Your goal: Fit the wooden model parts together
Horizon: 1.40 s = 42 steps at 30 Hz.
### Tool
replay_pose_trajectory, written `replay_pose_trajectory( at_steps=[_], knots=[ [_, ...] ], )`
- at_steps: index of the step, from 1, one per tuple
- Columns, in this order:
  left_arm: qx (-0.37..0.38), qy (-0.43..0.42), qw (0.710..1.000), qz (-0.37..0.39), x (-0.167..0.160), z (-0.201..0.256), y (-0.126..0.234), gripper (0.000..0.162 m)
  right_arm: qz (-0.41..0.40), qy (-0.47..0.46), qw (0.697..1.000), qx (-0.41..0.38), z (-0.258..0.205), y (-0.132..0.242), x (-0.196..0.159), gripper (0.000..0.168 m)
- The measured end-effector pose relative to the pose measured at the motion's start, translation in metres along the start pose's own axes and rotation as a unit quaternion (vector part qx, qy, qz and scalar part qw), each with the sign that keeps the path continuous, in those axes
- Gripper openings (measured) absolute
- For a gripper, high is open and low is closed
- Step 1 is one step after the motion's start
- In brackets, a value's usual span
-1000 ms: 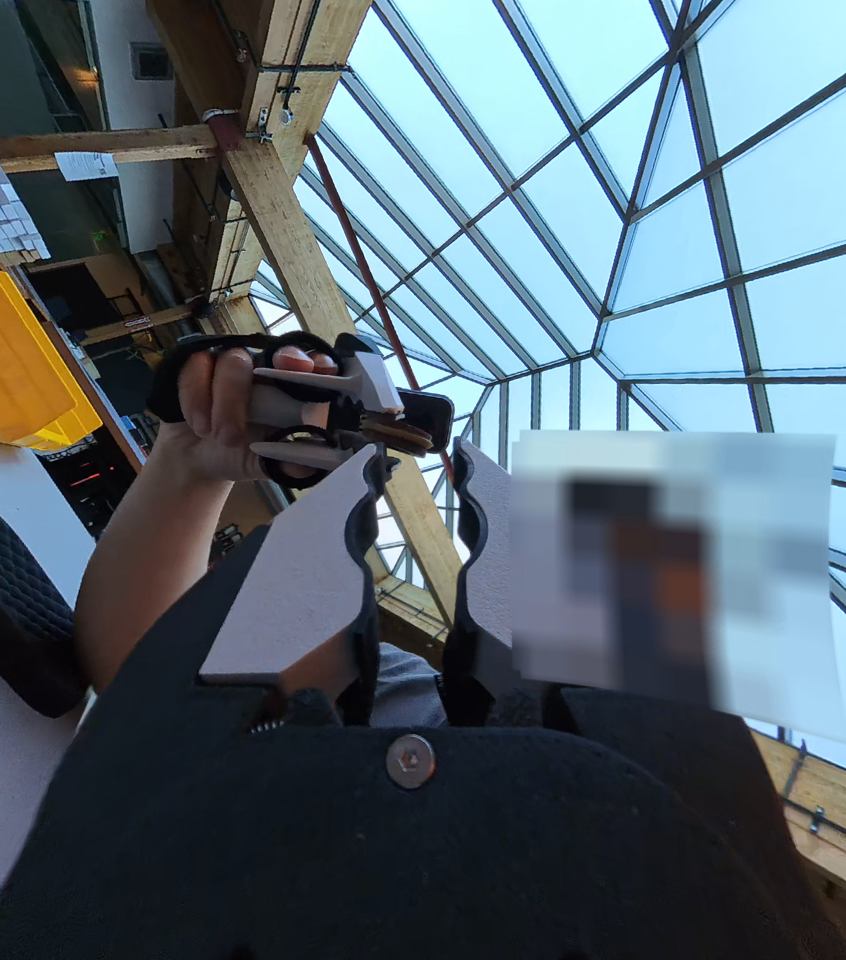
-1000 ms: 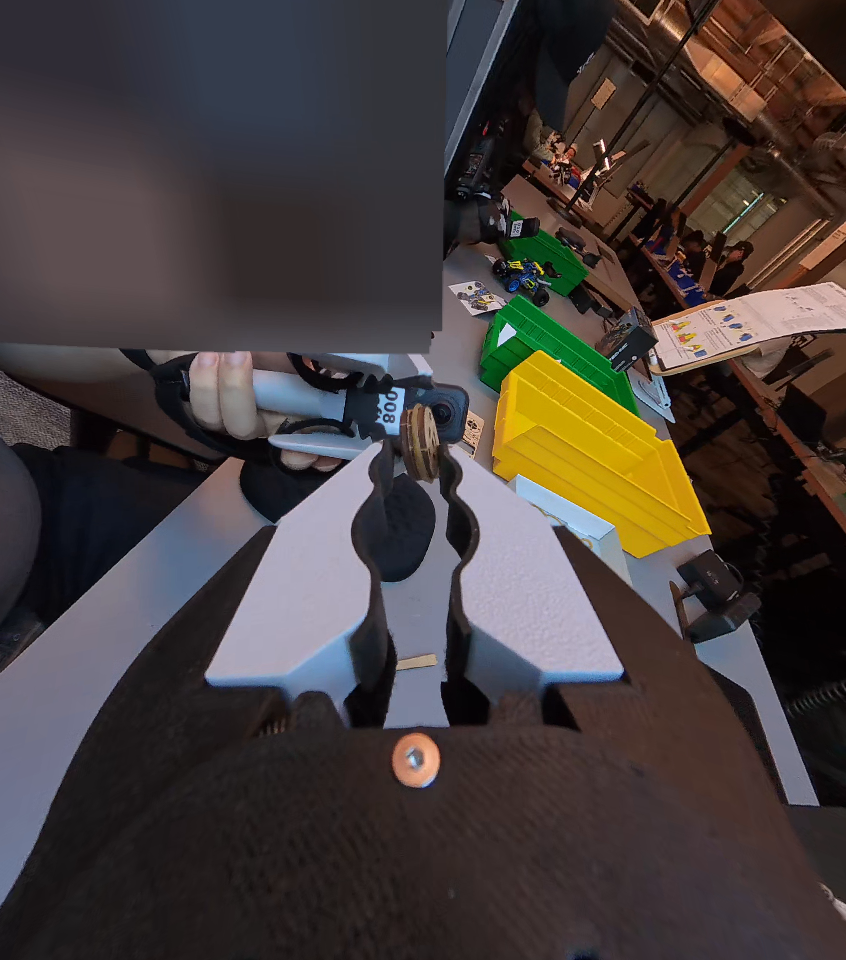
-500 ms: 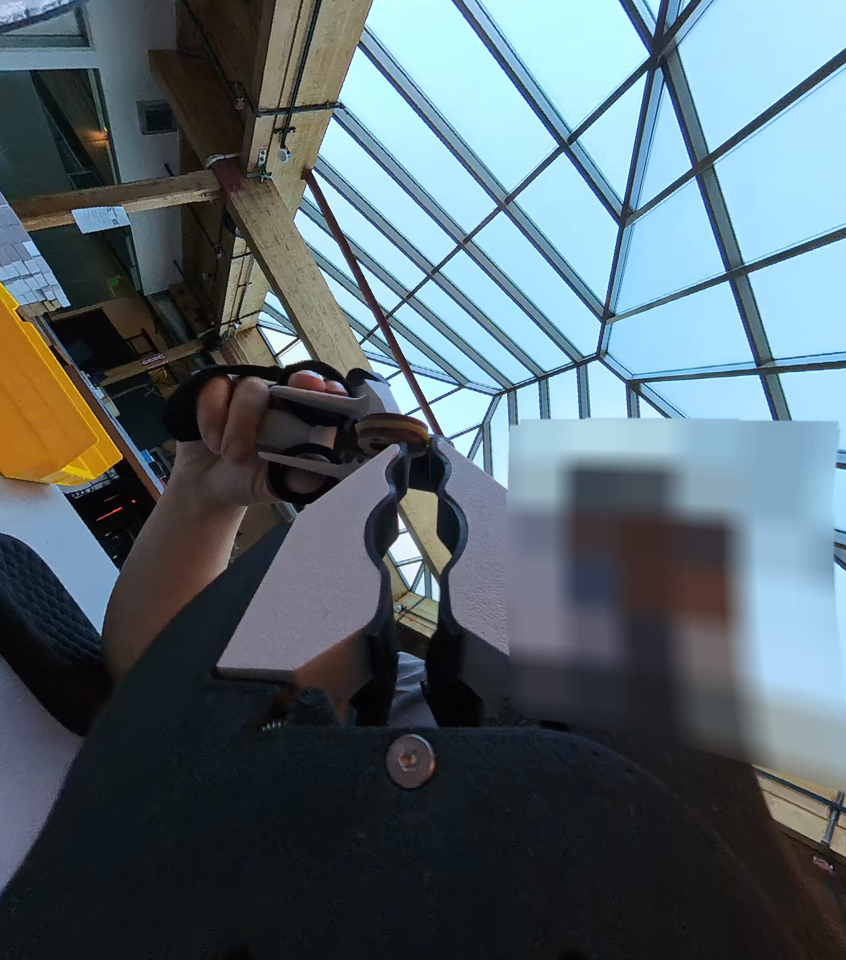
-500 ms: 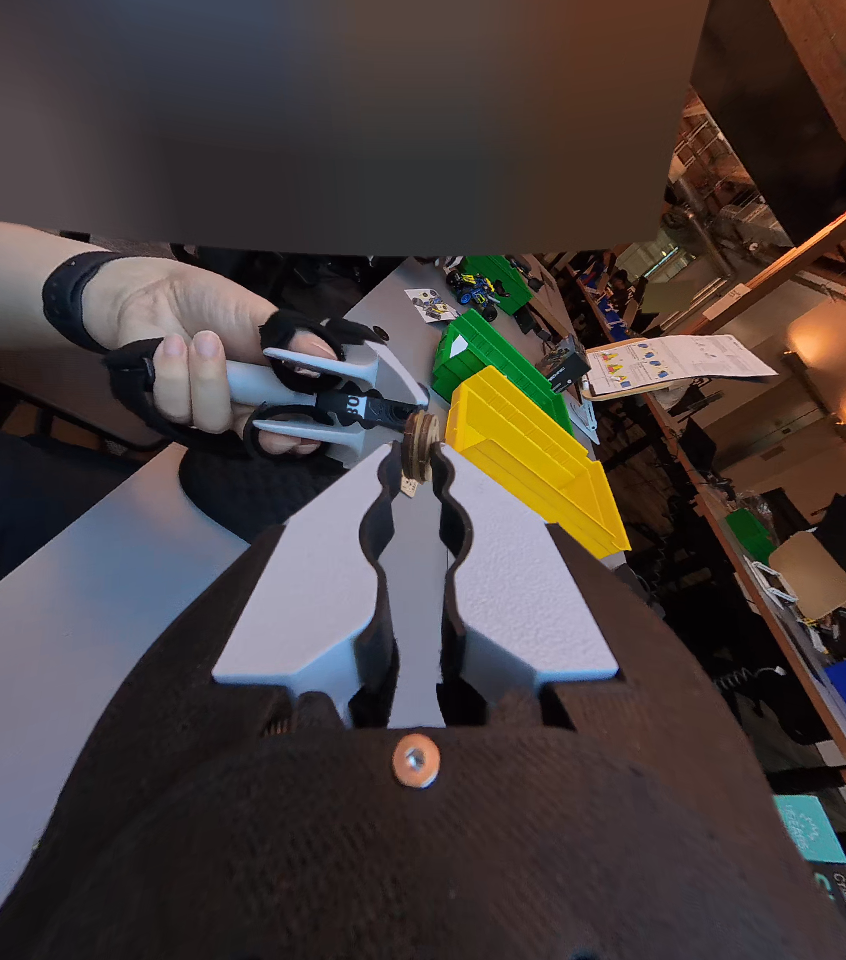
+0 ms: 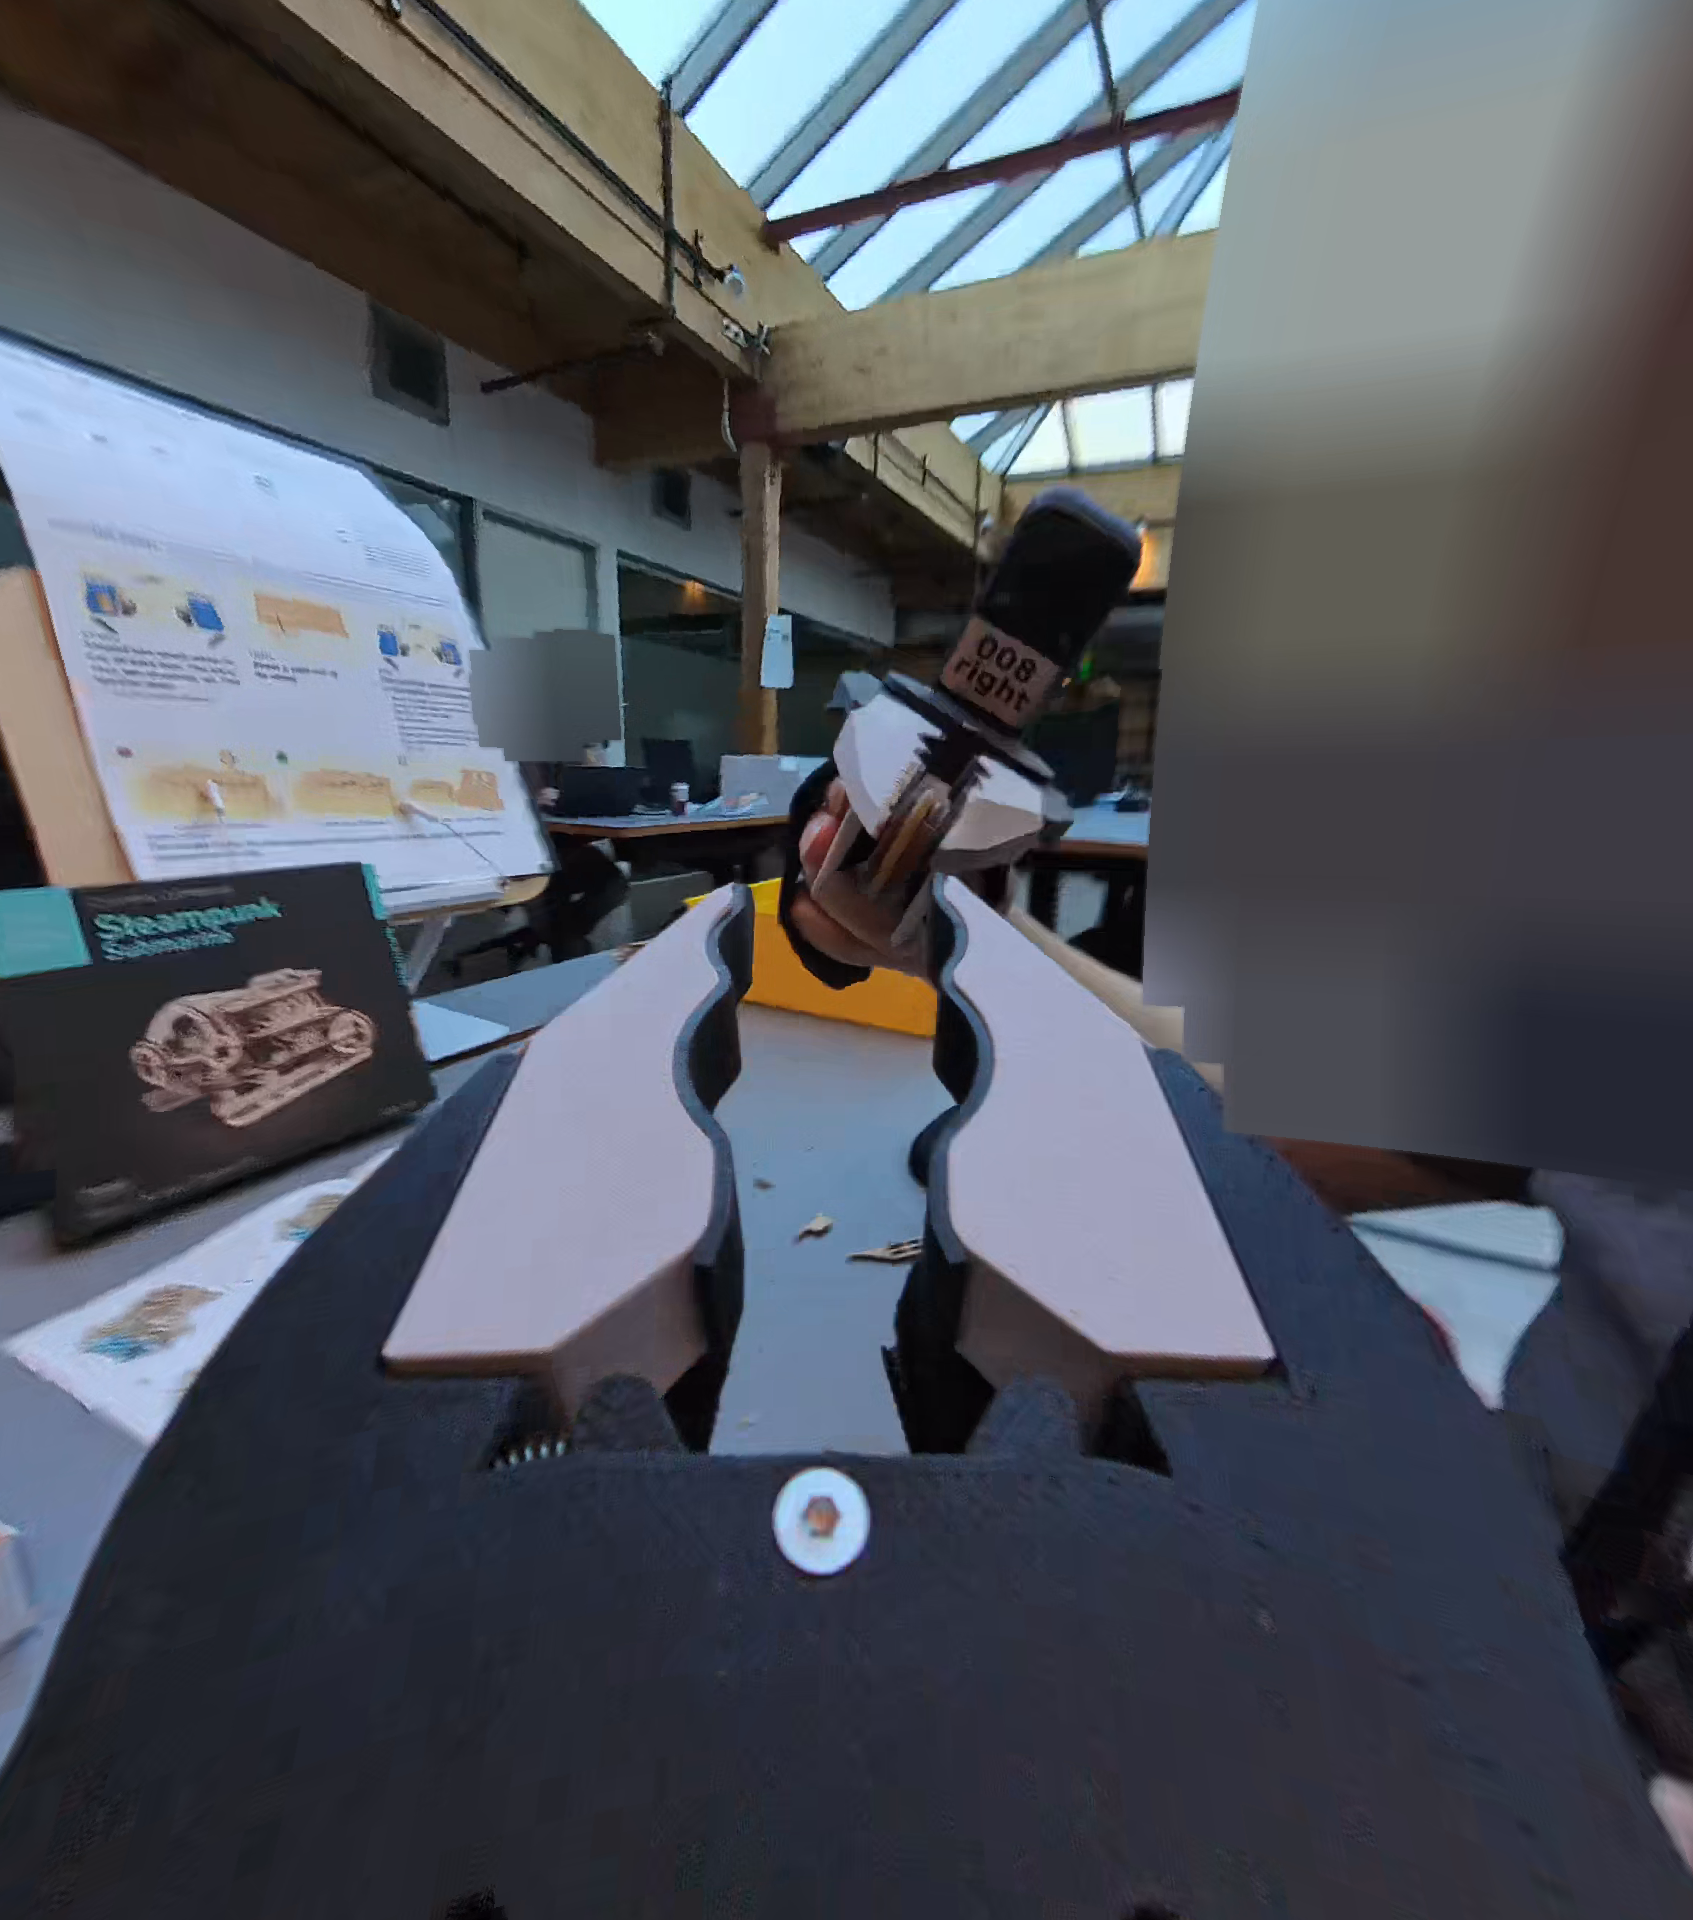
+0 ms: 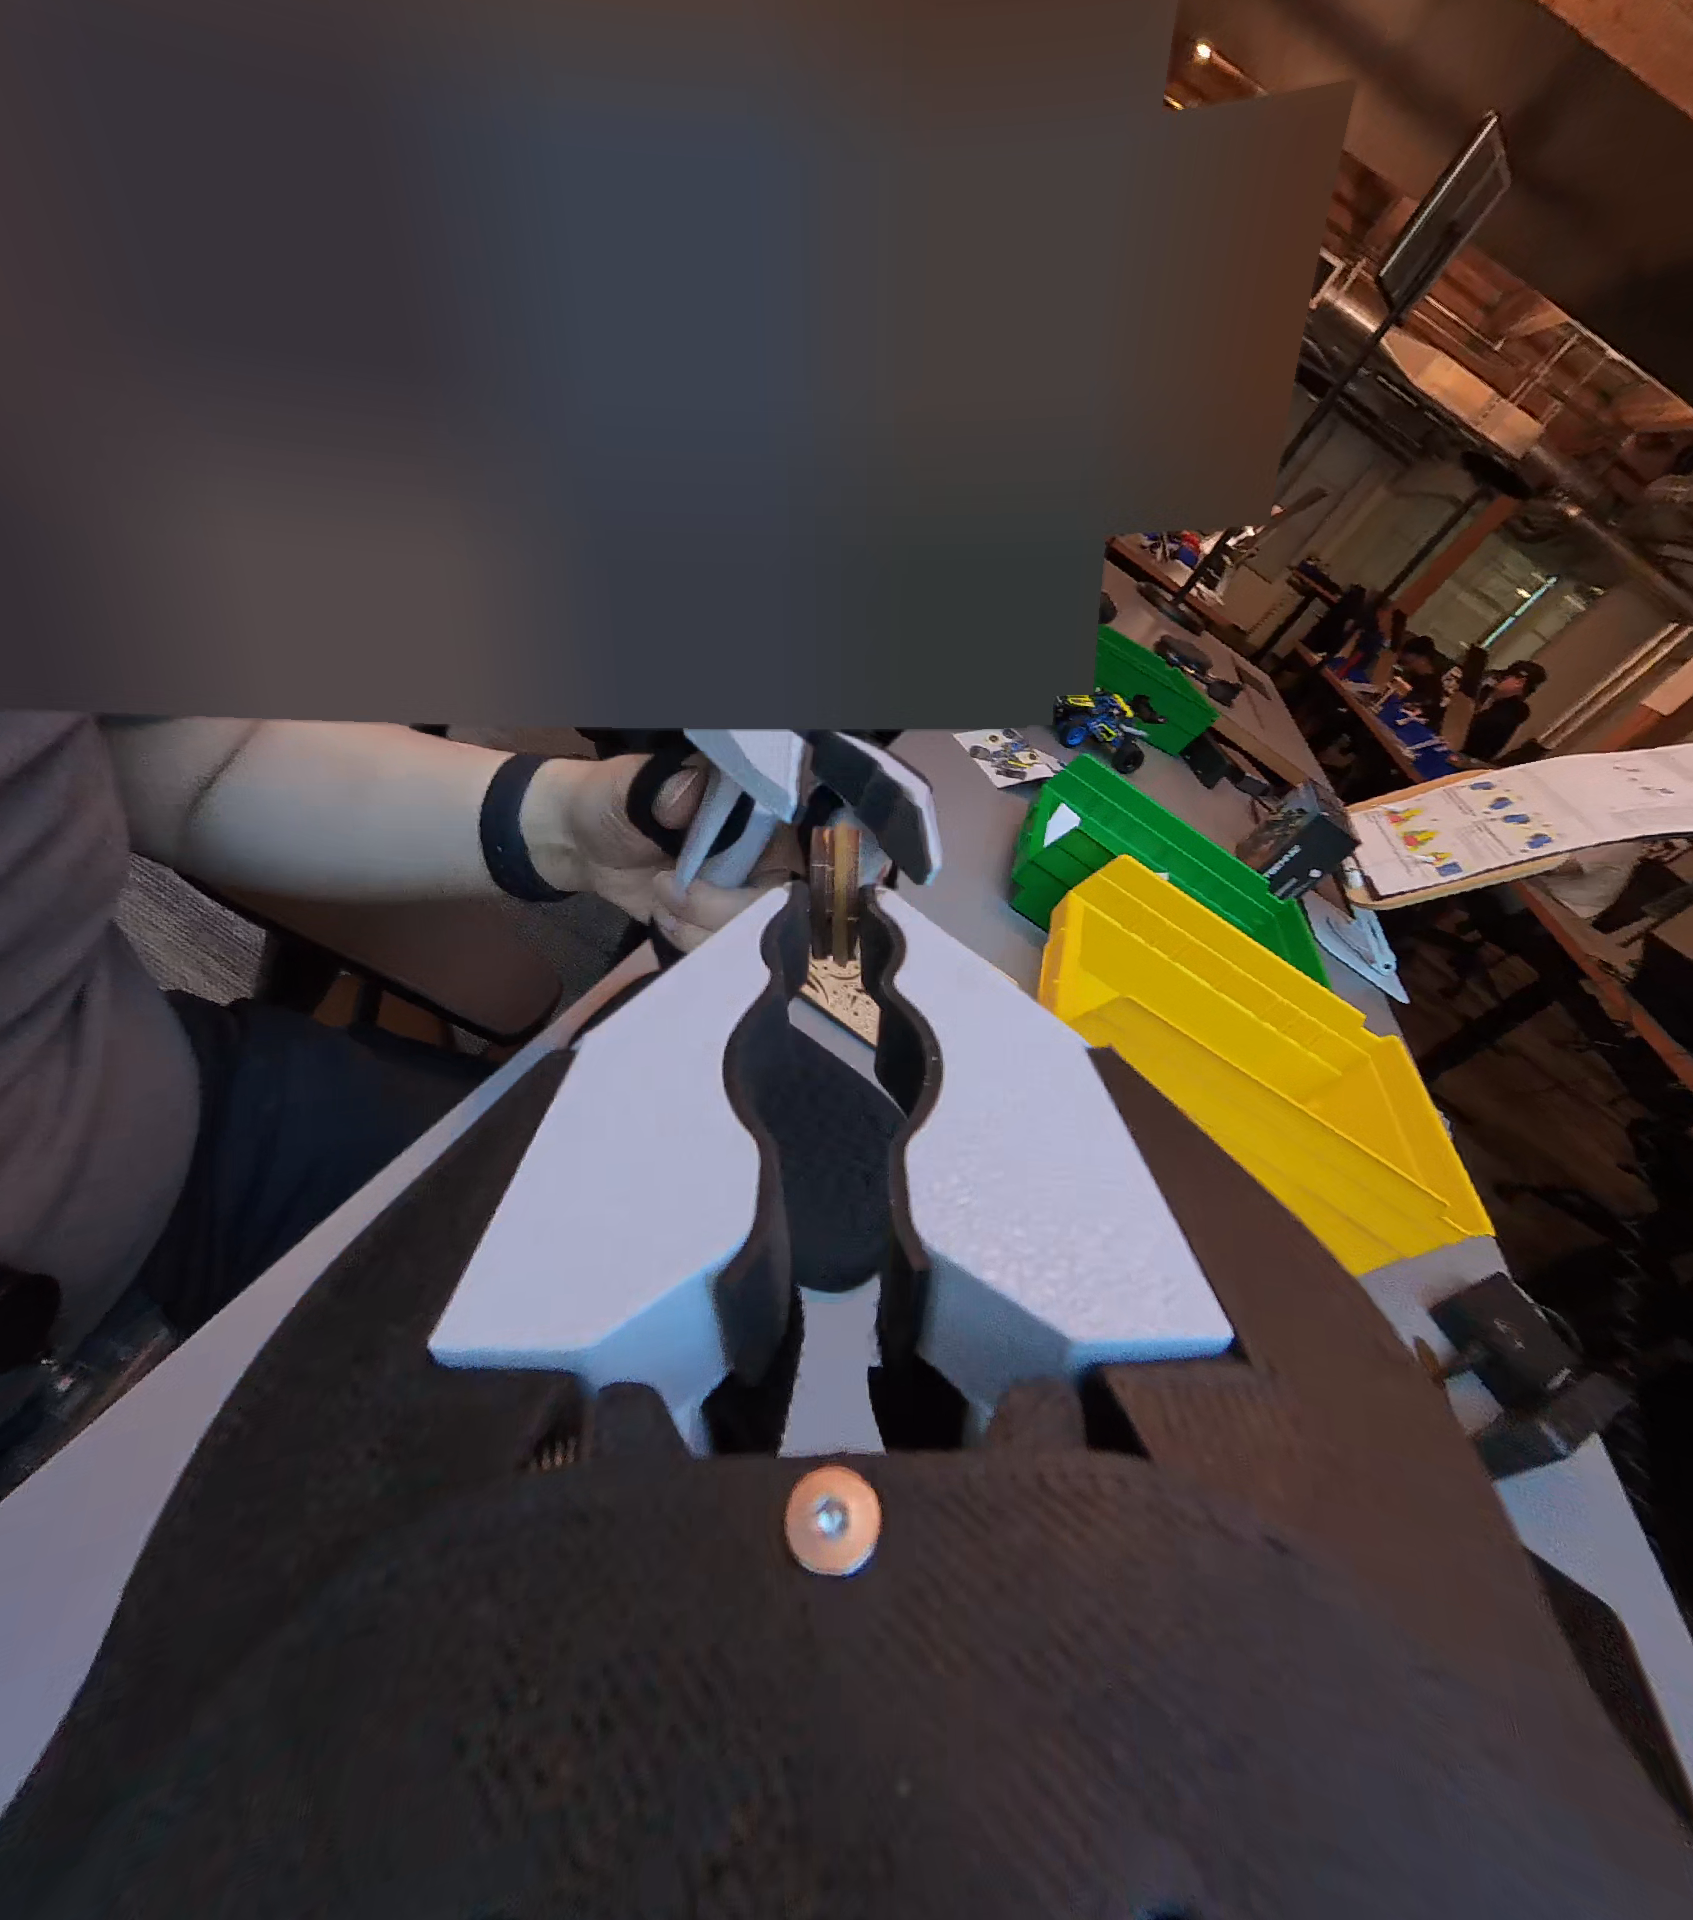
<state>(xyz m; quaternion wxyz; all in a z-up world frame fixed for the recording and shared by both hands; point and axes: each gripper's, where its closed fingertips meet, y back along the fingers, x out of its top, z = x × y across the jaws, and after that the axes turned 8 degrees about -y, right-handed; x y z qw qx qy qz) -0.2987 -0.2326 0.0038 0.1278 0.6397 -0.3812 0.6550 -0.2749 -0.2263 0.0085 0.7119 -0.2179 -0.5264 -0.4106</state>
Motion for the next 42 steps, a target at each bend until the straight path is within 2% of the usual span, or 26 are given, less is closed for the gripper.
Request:
replay_pose_trajectory(
  at_steps=[1,4,7,11,13,15,19,23,32,39,42],
  knots=[
    [0.003,-0.044,0.999,-0.017,-0.001,0.004,-0.003,0.032,0.004,-0.004,1.0,0.009,-0.002,0.0,0.0,0.008],
    [-0.002,-0.131,0.99,-0.061,-0.006,0.014,-0.011,0.029,0.006,-0.004,1.0,0.02,-0.005,-0.001,-0.001,0.008],
    [-0.012,-0.16,0.984,-0.08,-0.012,0.022,-0.021,0.029,-0.002,-0.001,1.0,0.027,-0.008,-0.004,-0.005,0.007],
    [0.005,-0.227,0.971,-0.08,-0.011,0.023,-0.024,0.006,-0.001,-0.005,1.0,0.028,-0.009,-0.005,-0.005,0.008],
    [0.018,-0.252,0.965,-0.077,-0.009,0.021,-0.022,0.006,0.005,0.003,1.0,0.013,-0.006,-0.007,-0.003,0.009],
    [0.02,-0.252,0.966,-0.057,-0.002,0.023,-0.02,0.006,0.02,0.03,0.999,-0.012,-0.003,-0.006,0.004,0.021],
    [0.033,-0.234,0.972,-0.018,0.011,0.022,-0.014,0.008,0.041,0.113,0.991,-0.058,-0.004,-0.003,0.018,0.024],
    [0.045,-0.246,0.968,-0.003,0.016,0.022,-0.012,0.006,0.046,0.222,0.968,-0.108,-0.013,-0.009,0.026,0.025],
    [0.061,-0.284,0.957,-0.001,0.018,0.026,-0.011,0.006,0.057,0.2,0.971,-0.114,-0.017,-0.02,0.025,0.025],
    [0.077,-0.299,0.951,0.0,0.021,0.025,-0.011,0.006,0.076,0.258,0.949,-0.166,-0.015,-0.018,0.033,0.024],
    [0.085,-0.307,0.948,-0.003,0.02,0.023,-0.011,0.006,0.068,0.249,0.954,-0.152,-0.018,-0.019,0.031,0.023]
  ],
)
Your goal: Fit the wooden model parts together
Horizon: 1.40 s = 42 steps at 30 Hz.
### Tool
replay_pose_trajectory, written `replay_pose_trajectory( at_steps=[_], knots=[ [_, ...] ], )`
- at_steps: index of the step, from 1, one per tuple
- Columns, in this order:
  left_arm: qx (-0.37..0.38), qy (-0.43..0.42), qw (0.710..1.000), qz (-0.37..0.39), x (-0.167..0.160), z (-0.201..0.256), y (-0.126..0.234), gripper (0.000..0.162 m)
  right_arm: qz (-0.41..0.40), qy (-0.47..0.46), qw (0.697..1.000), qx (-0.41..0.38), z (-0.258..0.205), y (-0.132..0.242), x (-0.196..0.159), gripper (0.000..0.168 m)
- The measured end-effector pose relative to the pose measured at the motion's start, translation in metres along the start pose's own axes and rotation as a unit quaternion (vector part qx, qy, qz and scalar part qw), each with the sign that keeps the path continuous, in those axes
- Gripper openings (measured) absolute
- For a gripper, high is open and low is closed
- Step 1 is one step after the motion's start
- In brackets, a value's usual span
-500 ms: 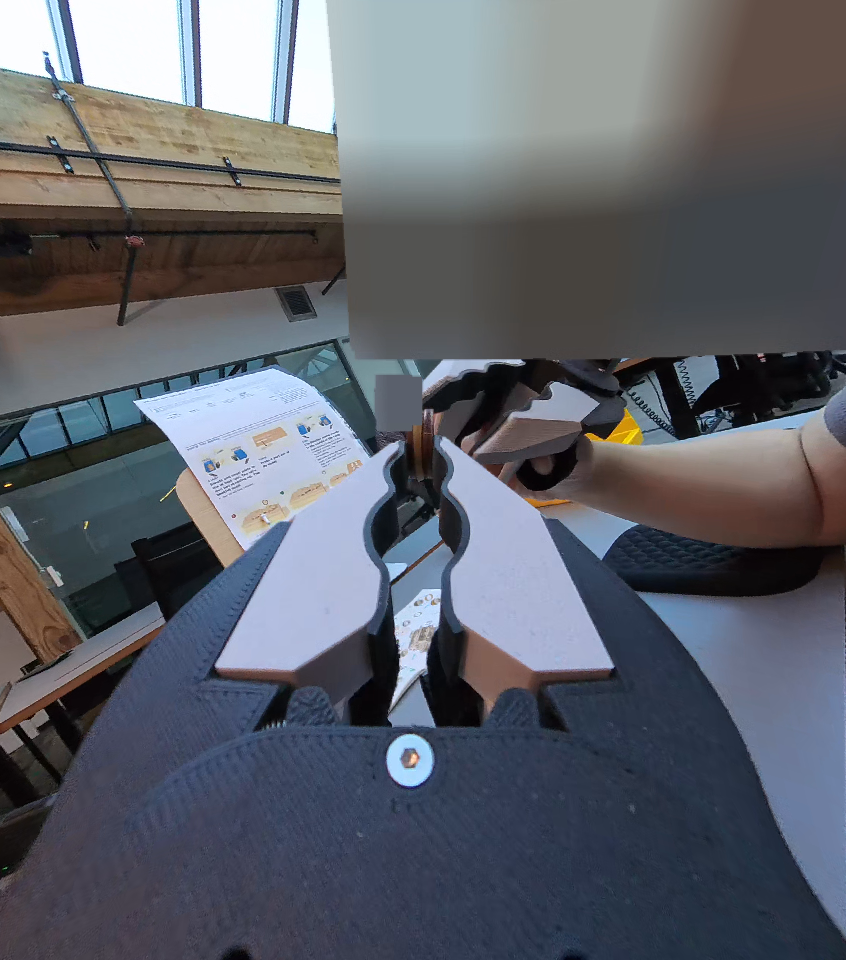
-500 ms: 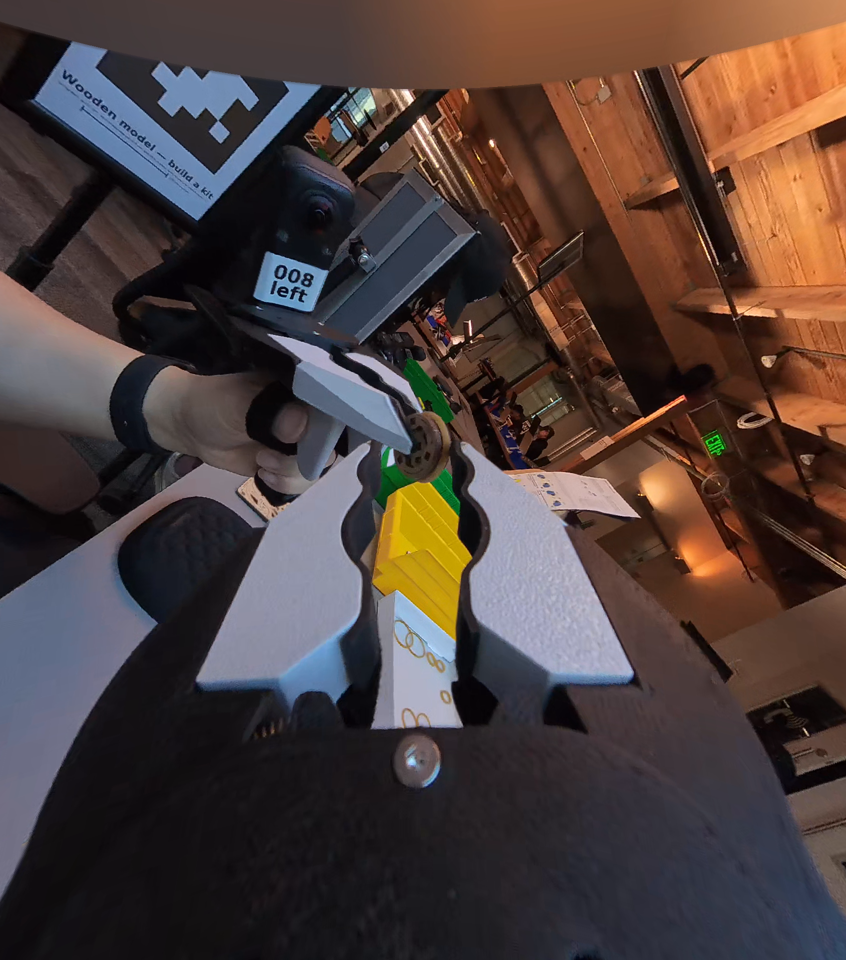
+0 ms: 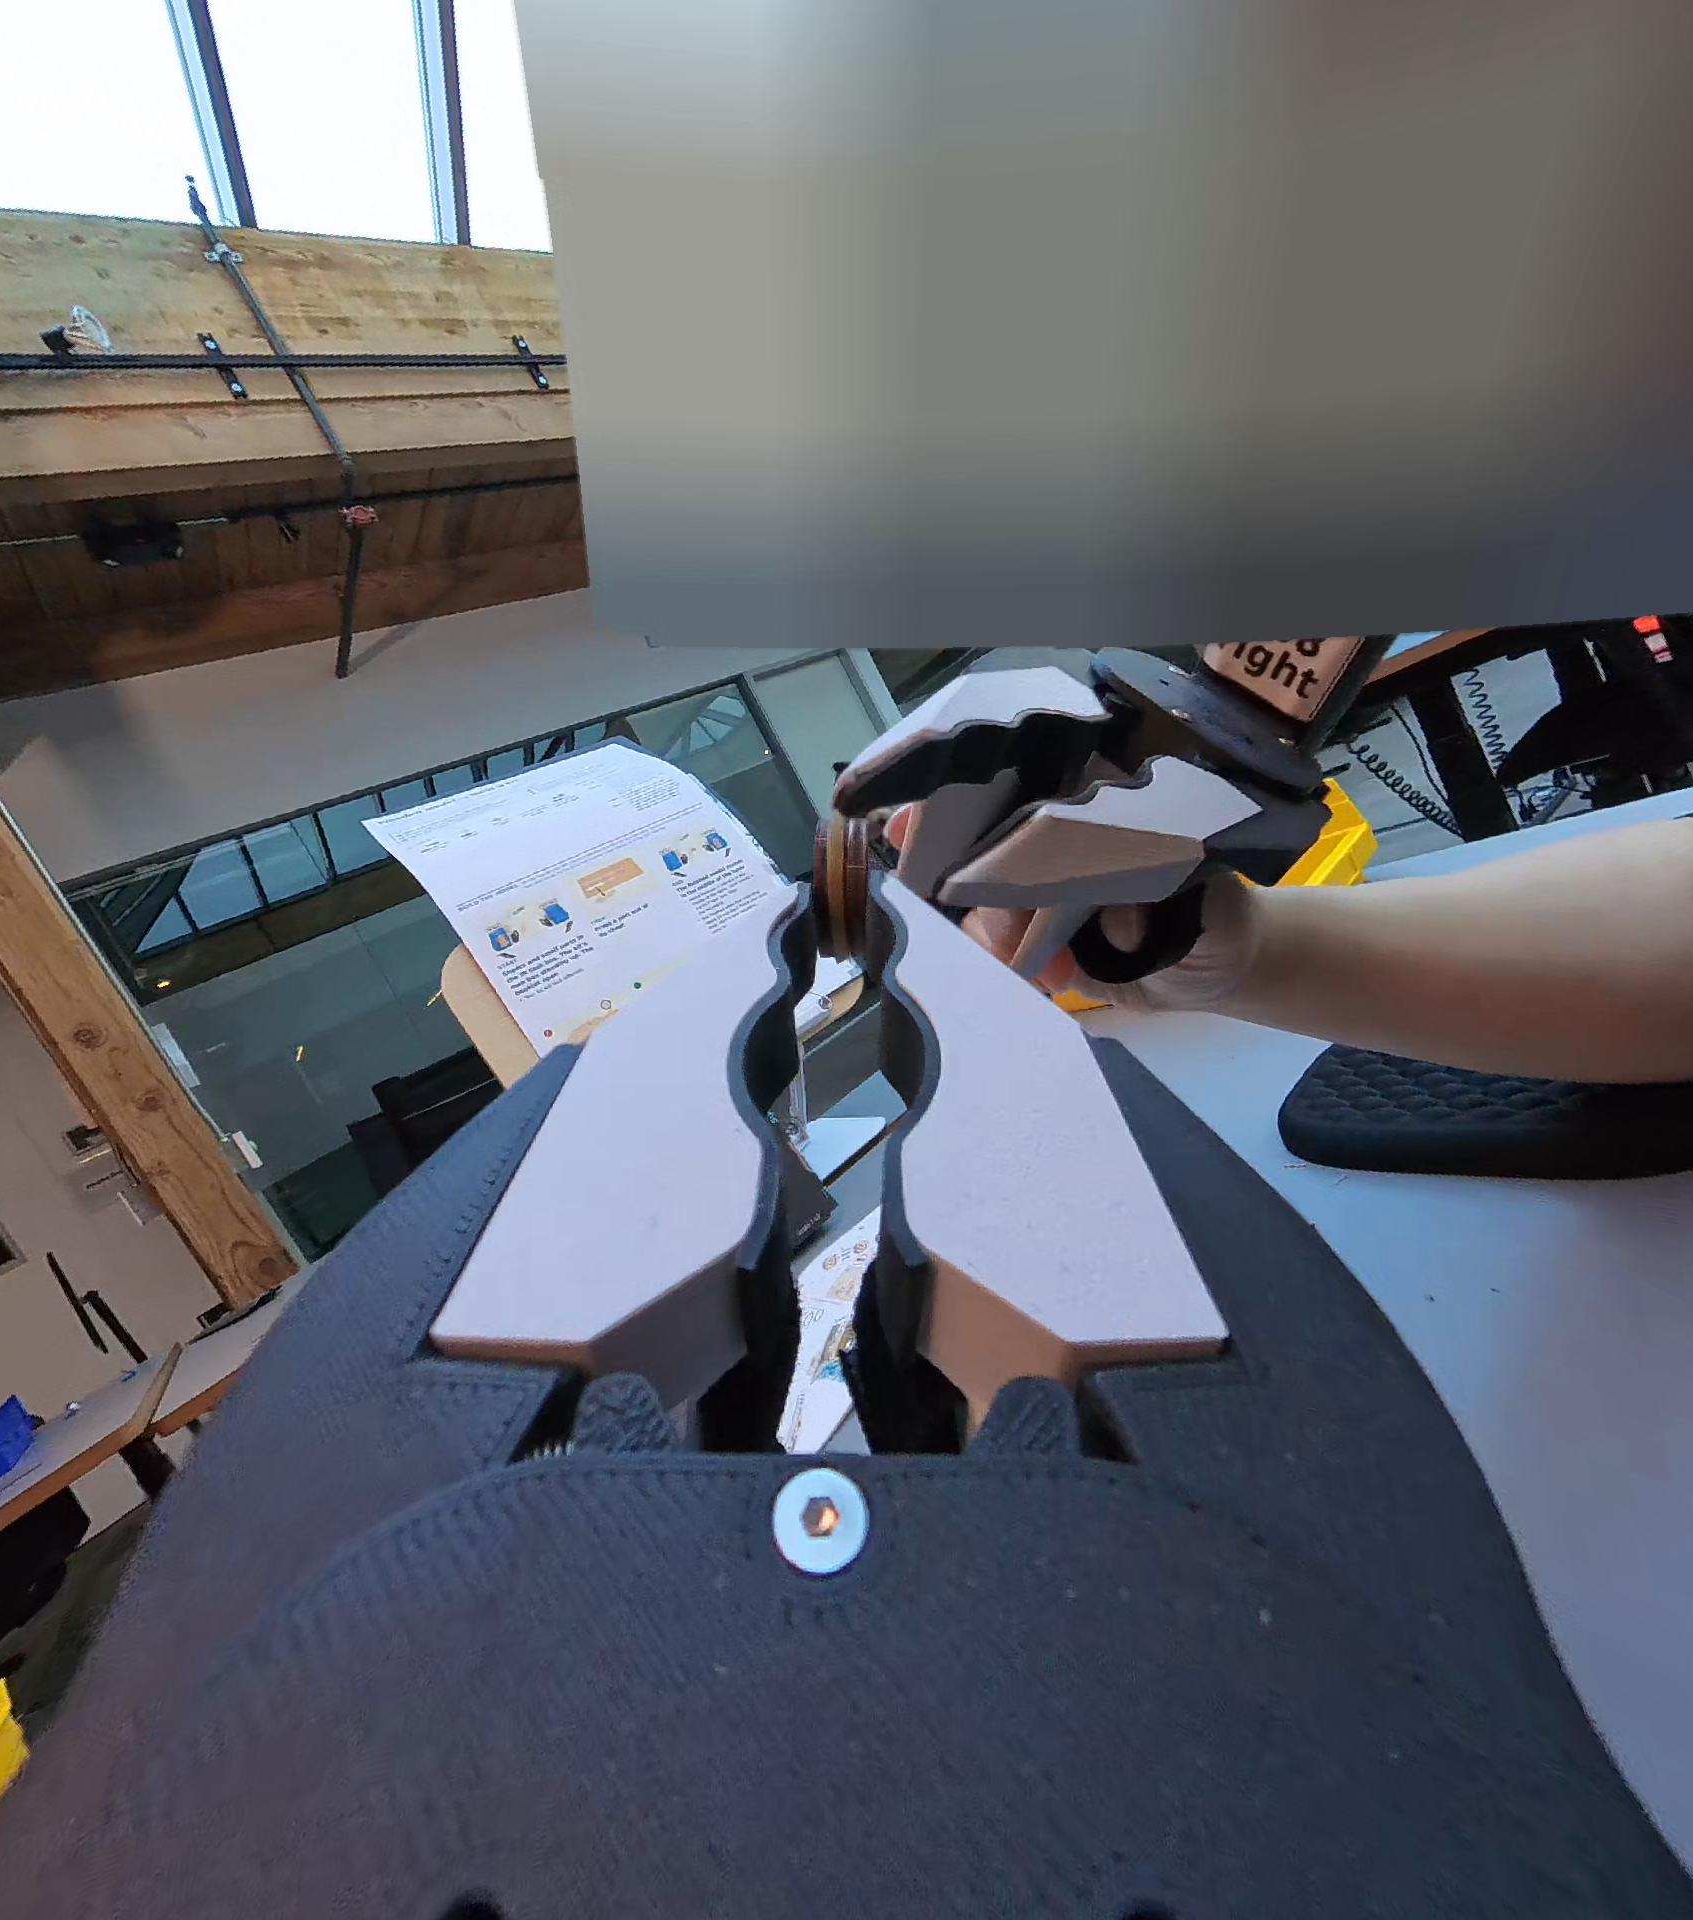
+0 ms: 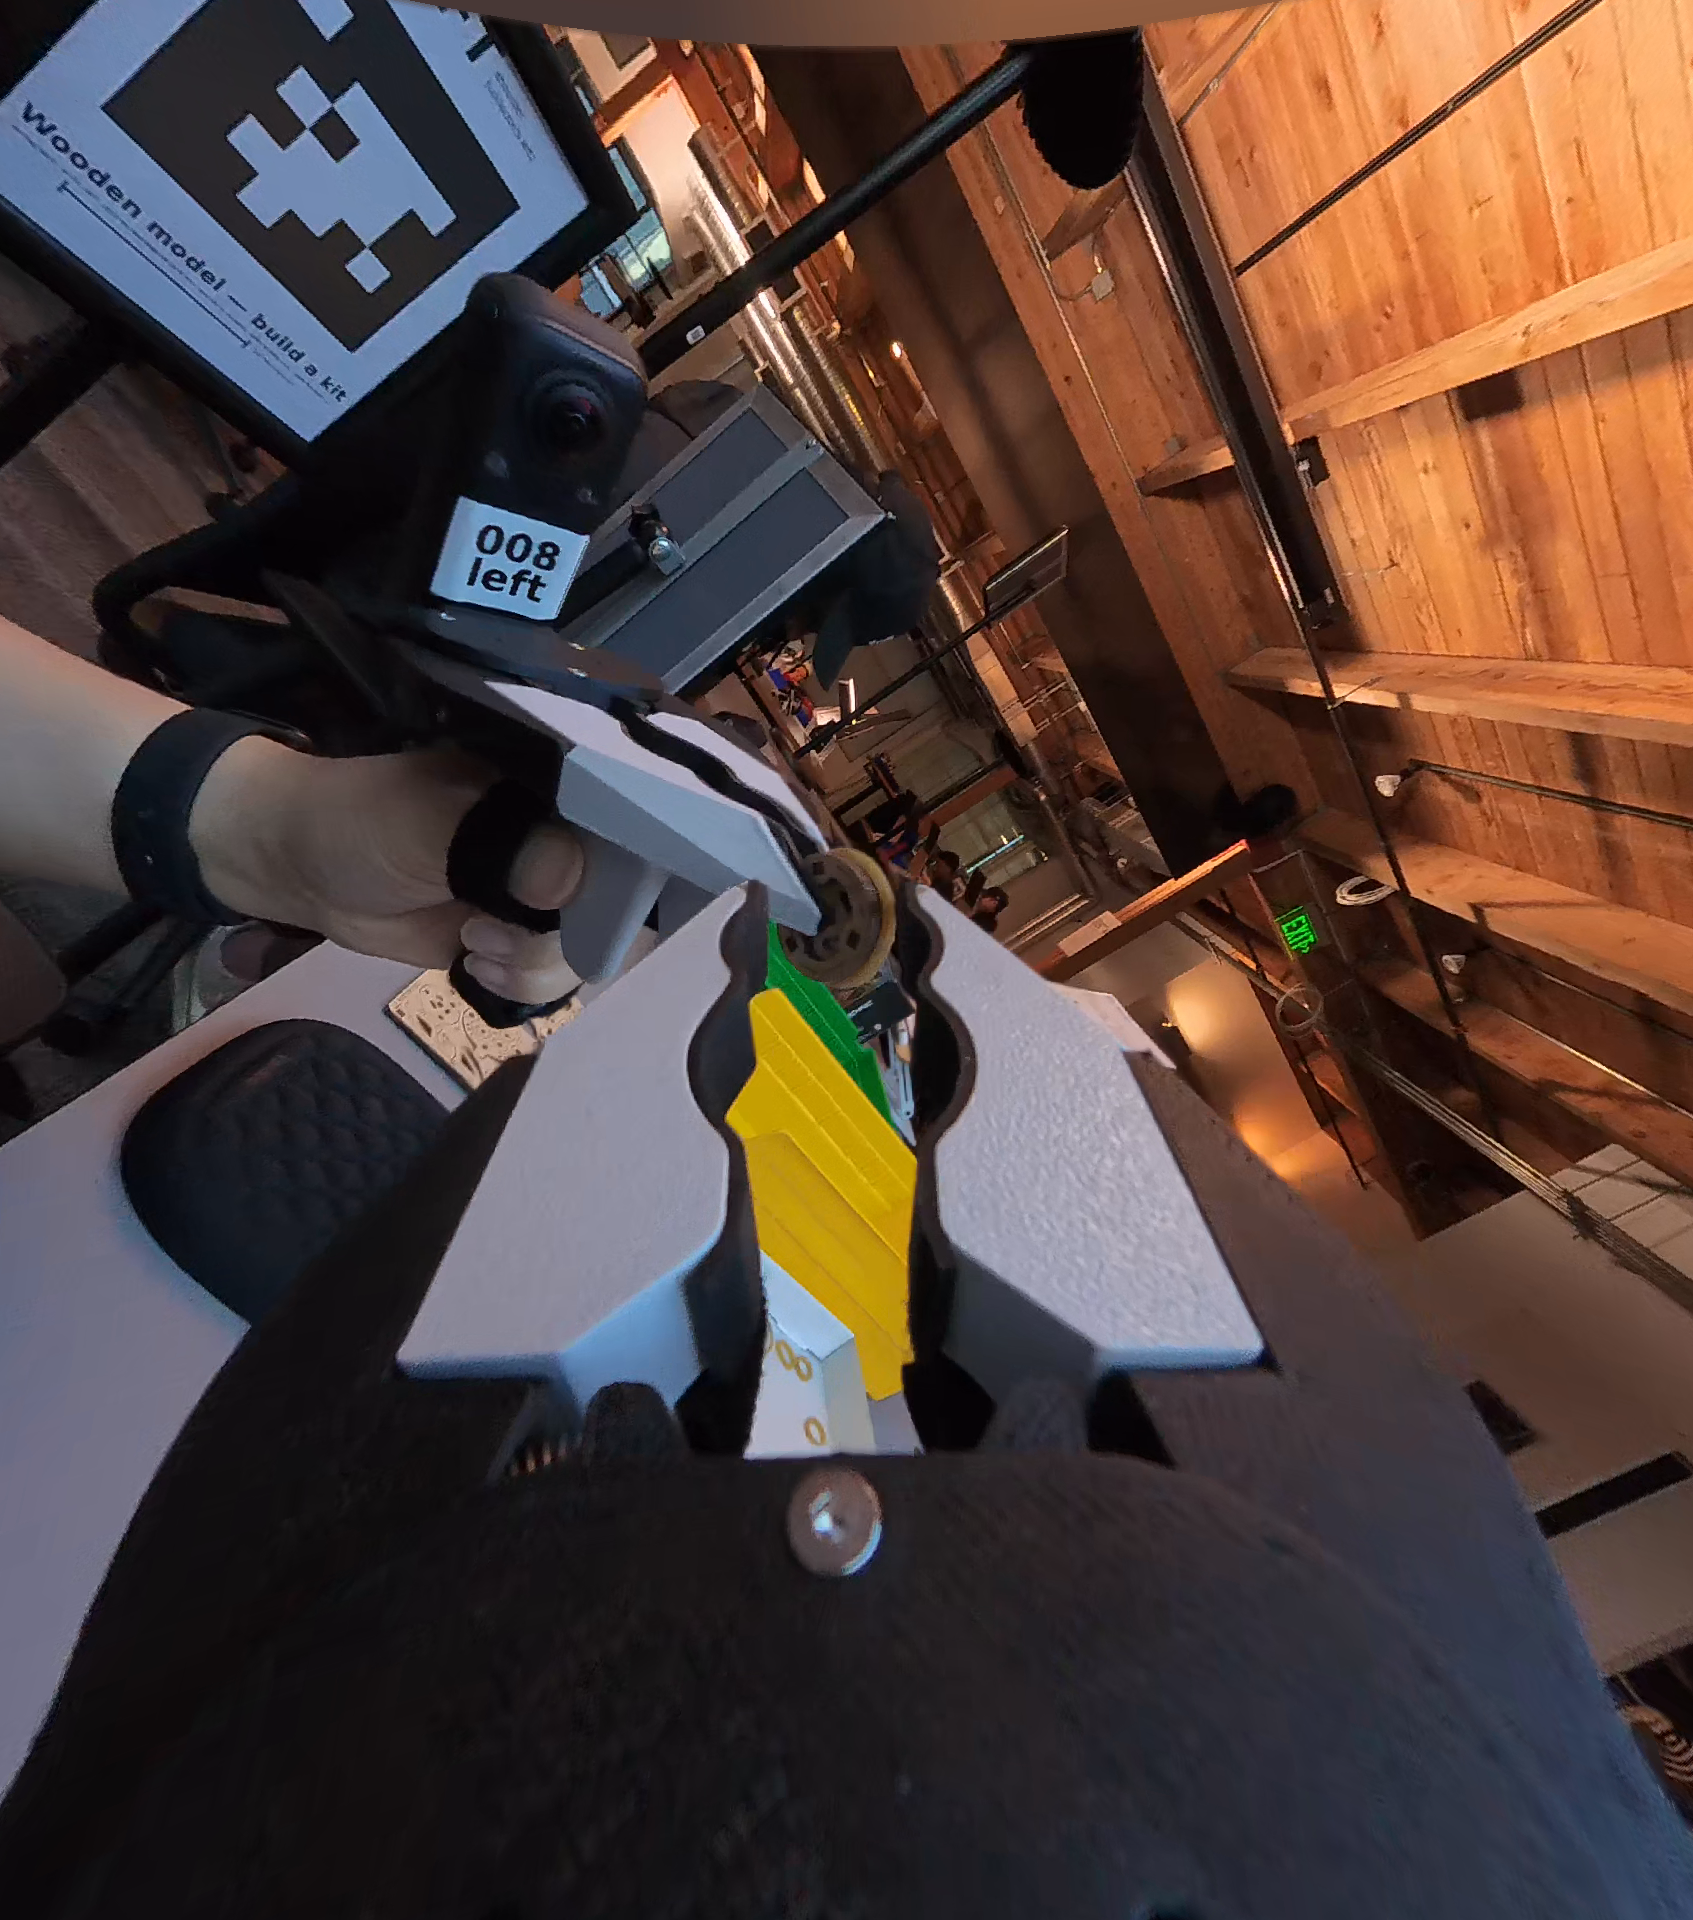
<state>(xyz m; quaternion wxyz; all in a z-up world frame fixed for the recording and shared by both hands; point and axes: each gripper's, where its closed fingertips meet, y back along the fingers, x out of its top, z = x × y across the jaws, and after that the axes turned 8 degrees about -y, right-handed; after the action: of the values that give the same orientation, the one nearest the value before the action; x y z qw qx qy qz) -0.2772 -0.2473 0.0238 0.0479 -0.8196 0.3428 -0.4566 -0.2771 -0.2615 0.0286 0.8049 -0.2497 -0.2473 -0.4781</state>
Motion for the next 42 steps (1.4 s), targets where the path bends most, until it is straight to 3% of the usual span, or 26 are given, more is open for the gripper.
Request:
replay_pose_trajectory(
  at_steps=[11,15,18,22,31,42],
  knots=[
    [0.0,0.012,1.0,0.011,0.004,0.0,0.001,0.006,0.003,-0.007,1.0,0.002,0.0,0.001,-0.001,0.026],
    [-0.02,0.018,1.0,0.015,0.005,0.006,0.002,0.006,0.022,-0.095,0.994,0.048,0.002,0.005,0.006,0.023],
    [-0.031,0.04,0.998,0.034,0.009,0.007,0.004,0.006,0.059,-0.18,0.979,0.07,0.013,0.014,0.016,0.009],
    [-0.033,0.047,0.998,0.04,0.01,0.007,0.006,0.006,0.058,-0.239,0.964,0.103,0.013,0.016,0.018,0.013],
    [-0.043,0.037,0.998,0.042,0.012,0.013,0.001,0.006,0.016,-0.18,0.978,0.1,0.0,0.007,0.01,0.01],
    [-0.039,0.031,0.998,0.04,0.015,0.013,0.001,0.006,0.022,-0.141,0.986,0.082,0.0,0.007,0.013,0.007]
  ],
)
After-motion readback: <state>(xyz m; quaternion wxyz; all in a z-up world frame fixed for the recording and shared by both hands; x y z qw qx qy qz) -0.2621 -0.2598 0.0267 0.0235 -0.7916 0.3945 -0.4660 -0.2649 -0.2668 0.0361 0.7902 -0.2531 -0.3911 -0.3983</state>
